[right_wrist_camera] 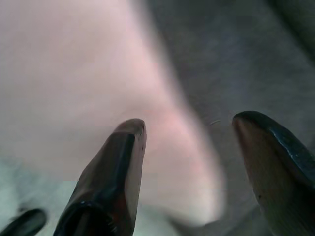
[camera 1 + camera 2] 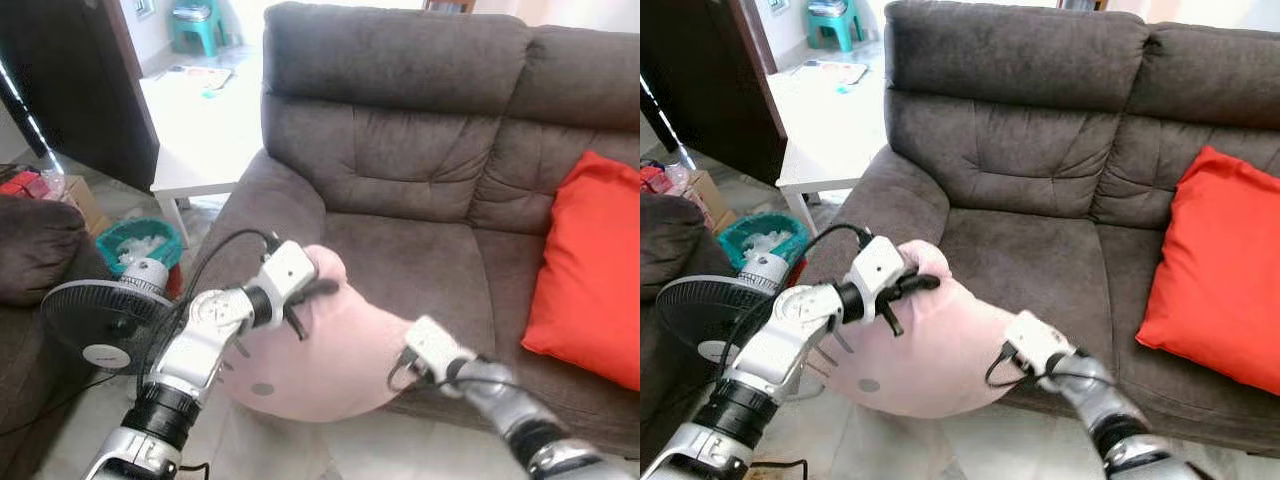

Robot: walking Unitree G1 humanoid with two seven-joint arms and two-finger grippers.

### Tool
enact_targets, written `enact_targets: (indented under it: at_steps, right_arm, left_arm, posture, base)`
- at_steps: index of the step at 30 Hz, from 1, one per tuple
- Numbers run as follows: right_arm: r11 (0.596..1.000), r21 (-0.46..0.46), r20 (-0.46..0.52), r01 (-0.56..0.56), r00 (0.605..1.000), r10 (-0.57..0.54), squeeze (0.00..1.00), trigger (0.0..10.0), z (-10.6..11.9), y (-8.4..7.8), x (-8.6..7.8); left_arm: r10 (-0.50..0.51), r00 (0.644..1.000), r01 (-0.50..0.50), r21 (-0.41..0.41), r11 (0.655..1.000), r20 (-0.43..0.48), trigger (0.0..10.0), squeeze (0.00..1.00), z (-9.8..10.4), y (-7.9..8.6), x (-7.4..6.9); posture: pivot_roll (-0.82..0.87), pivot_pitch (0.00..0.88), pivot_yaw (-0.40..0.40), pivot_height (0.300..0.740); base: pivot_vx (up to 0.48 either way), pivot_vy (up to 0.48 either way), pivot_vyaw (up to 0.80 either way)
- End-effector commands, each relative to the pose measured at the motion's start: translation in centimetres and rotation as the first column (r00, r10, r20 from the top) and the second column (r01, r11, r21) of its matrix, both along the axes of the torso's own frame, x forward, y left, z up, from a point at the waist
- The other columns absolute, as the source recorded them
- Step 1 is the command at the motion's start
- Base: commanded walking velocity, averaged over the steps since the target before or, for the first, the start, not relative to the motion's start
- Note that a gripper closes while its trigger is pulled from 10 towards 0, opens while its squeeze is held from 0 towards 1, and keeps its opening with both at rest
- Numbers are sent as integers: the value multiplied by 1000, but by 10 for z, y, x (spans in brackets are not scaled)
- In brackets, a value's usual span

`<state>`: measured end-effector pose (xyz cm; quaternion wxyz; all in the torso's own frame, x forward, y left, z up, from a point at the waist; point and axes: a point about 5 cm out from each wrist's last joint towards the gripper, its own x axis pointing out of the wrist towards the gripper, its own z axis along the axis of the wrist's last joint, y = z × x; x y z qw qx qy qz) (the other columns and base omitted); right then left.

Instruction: Move the pillow to the sofa from floor

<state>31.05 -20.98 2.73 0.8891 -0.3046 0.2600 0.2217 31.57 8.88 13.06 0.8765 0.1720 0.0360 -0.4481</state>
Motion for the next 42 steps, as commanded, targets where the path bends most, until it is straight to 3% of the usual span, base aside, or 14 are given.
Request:
enact_targets:
  at_steps: [1,4,7,11,13,14,15,21,28,37,38,39,40,42]
  right_arm:
    - [999,9,3,-32,999,32,0,10000,4,1,1]
    - [997,-25,-5,-74,997,74,0,10000,6,-2,1]
    - [971,-152,-95,-186,980,173,0,10000,-2,-9,-10]
    - [968,-74,-240,-239,947,215,0,10000,-19,-7,-28]
    - [954,-101,-309,-282,921,239,0,10000,-27,-10,-38]
    - [951,-118,-320,-285,918,235,580,10000,-29,-12,-40]
    - [955,-127,-325,-269,921,216,1000,10000,-31,-14,-42]
    - [971,-130,-334,-201,931,148,1000,10000,-38,-20,-48]
    - [986,-157,-207,-57,978,24,1000,10000,-31,-25,-36]
    - [976,-191,-269,-103,962,48,1000,10000,-39,-23,-42]
    - [975,-189,-291,-118,955,59,361,10000,-42,-21,-45]
    - [974,-189,-305,-128,950,66,361,10000,-43,-20,-47]
    - [974,-189,-319,-125,946,60,0,10000,-46,-20,-50]
    - [977,-176,-345,-120,937,53,0,10000,-52,-17,-55]
  left_arm:
    - [-15,998,15,5,1000,67,10000,0,12,-5,1]
    - [-18,998,17,18,1000,66,10000,0,9,-5,1]
    - [-15,997,15,3,1000,73,10000,0,13,-7,1]
    - [-4,996,2,23,1000,90,10000,0,14,-4,3]
    - [-4,996,2,28,1000,91,10000,0,13,-4,2]
    - [-3,996,0,30,1000,93,10000,0,13,-4,2]
    - [-2,995,-1,34,999,96,10000,0,13,-4,2]
    - [-16,995,12,45,999,103,10000,0,13,-6,1]
    - [-72,995,65,84,994,75,10000,0,10,-6,-5]
    - [-72,994,62,110,992,81,10000,0,10,-1,-5]
    - [-77,994,68,112,991,82,10000,0,11,-2,-5]
    - [-82,993,72,113,991,82,10000,0,11,-2,-6]
    - [-89,993,79,114,990,83,10000,0,11,-2,-7]
    - [-101,991,90,117,989,91,10000,0,14,-4,-8]
  posture:
    - [62,8,-33,740]
    - [58,8,-33,740]
    - [64,6,-36,740]
    - [58,6,-37,740]
    - [59,7,-40,740]
    - [61,7,-41,740]
    - [62,6,-42,740]
    - [60,2,-44,740]
    - [60,0,-41,740]
    - [67,0,-41,740]
    - [67,0,-41,740]
    - [67,0,-41,740]
    - [67,0,-39,740]
    - [67,0,-39,740]
  base:
    - [0,0,0]
    - [0,0,0]
    - [0,0,0]
    - [0,0,0]
    - [0,0,0]
    - [0,0,0]
    - [0,0,0]
    - [0,0,0]
    - [0,0,0]
    - [0,0,0]
    - [0,0,0]
    - [0,0,0]
    - [0,0,0]
    - [0,0,0]
